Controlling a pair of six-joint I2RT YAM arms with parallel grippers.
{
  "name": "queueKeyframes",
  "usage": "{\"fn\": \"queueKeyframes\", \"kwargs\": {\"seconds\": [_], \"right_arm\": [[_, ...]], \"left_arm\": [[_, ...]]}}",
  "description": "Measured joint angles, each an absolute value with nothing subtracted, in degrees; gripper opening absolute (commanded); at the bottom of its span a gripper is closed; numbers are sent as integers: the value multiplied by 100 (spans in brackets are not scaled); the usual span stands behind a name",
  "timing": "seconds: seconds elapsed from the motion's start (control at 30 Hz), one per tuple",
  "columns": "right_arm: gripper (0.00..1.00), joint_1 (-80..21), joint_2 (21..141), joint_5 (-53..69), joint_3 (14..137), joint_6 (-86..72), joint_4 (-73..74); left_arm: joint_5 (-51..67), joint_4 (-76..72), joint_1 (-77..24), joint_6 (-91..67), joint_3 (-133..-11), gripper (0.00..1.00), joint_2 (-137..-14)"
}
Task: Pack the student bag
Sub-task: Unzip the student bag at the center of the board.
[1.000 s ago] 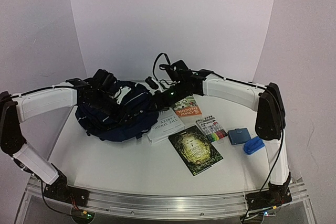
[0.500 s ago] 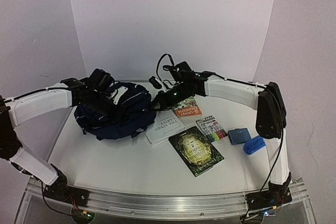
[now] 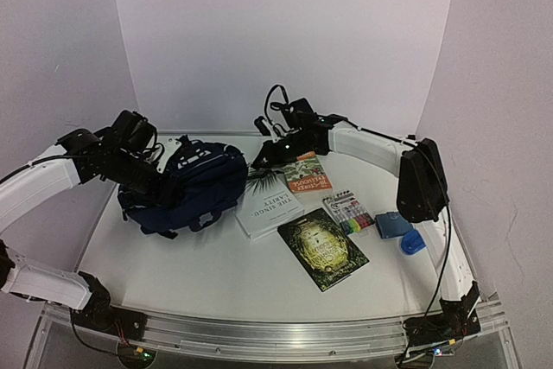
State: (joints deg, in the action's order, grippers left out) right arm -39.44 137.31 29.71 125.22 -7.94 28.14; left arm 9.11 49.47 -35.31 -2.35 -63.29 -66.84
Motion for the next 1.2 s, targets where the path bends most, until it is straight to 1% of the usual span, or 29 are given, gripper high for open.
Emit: {"fn": "queueKeyframes", "kwargs": {"seconds": [0.13, 0.37, 0.4, 0.47, 0.53, 0.57, 0.63, 0.67, 0.77, 1.0, 1.1, 1.2], "right_arm": [[0, -3964, 14200, 2805, 13007, -797, 2809], [0, -4067, 14634, 2471, 13509, -797, 2734], [2, -4083, 14683, 2433, 13600, -797, 2727], [21, -4104, 14780, 2378, 13772, -799, 2684], [50, -4114, 14820, 2312, 13841, -800, 2646], [62, -4107, 14820, 2233, 13841, -804, 2647], [77, -4051, 14811, 2130, 13790, -766, 2597], [82, -4016, 14782, 2089, 13695, -740, 2541], [88, -3935, 14611, 1994, 13163, -659, 2483], [90, -3749, 13895, 1944, 11624, -535, 2628], [90, -3666, 13635, 2002, 11363, -519, 2703], [91, -3595, 13461, 2110, 11290, -513, 2707]], "left_arm": [[836, 5151, -3524, -348, -6328, 0, -6490], [670, 5324, -3520, -518, -6285, 0, -6135], [640, 5353, -3520, -547, -6285, 0, -6090], [596, 5383, -3520, -593, -6285, 0, -6034], [539, 5400, -3520, -626, -6285, 0, -6021], [485, 5435, -3520, -652, -6285, 0, -6037], [365, 5523, -3524, -738, -6285, 0, -6118], [291, 5548, -3528, -795, -6285, 0, -6204], [41, 5530, -3525, -978, -6289, 0, -6621], [-477, 5331, -3199, -1378, -6478, 0, -8058], [-538, 5189, -3085, -1436, -6495, 0, -8385], [-513, 5177, -3063, -1476, -6493, 0, -8462]]}}
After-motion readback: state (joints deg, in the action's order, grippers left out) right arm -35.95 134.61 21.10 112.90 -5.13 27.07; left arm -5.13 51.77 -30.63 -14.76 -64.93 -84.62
